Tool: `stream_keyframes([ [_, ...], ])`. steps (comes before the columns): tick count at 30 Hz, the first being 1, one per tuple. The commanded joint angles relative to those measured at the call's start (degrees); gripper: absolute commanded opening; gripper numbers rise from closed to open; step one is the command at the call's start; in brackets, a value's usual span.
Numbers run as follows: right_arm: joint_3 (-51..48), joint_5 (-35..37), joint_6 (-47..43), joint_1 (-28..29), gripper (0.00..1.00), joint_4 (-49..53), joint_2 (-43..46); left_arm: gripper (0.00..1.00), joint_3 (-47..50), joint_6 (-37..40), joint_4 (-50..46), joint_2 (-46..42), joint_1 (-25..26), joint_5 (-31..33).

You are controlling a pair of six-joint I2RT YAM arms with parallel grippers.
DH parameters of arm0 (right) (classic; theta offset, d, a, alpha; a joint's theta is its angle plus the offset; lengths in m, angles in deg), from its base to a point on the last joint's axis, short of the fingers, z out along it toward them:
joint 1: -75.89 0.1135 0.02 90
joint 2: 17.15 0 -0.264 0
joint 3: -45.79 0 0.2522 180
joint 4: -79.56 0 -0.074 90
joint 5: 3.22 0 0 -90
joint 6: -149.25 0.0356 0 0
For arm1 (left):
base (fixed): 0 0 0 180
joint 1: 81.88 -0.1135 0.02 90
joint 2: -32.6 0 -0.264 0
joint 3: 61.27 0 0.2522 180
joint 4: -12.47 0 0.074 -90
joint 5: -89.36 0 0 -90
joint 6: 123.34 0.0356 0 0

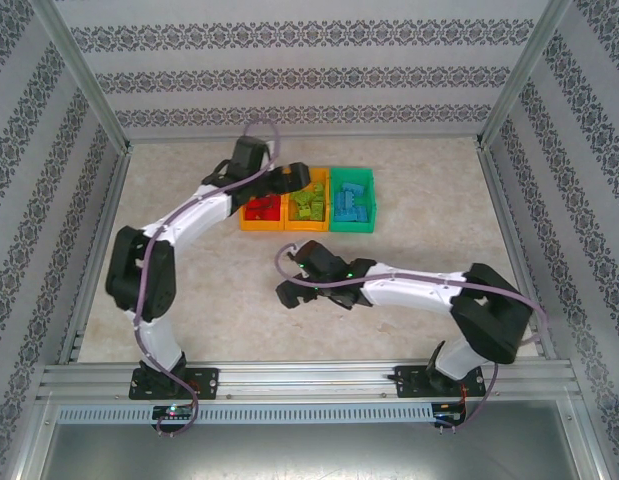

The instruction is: Sort the legos into containers by color

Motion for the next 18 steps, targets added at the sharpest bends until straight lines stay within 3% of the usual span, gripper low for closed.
stream_keyframes([
  [1, 3.7, 2.0, 0.2, 1.4, 0.98, 2.7, -4.5, 0.99, 8.3, -1.5, 6.0, -6.8, -2.8, 4.6],
  [8, 8.9, 2.6, -0.7, 2.9, 0.98, 6.1, -12.7, 1.0, 19.3, 0.2, 3.3, -17.9, -5.8, 9.9],
  [18, 11.0, 5.3, 0.4, 3.5, 0.97, 7.8, -16.9, 1.0, 25.2, 0.4, 3.1, -22.5, -6.4, 12.4],
])
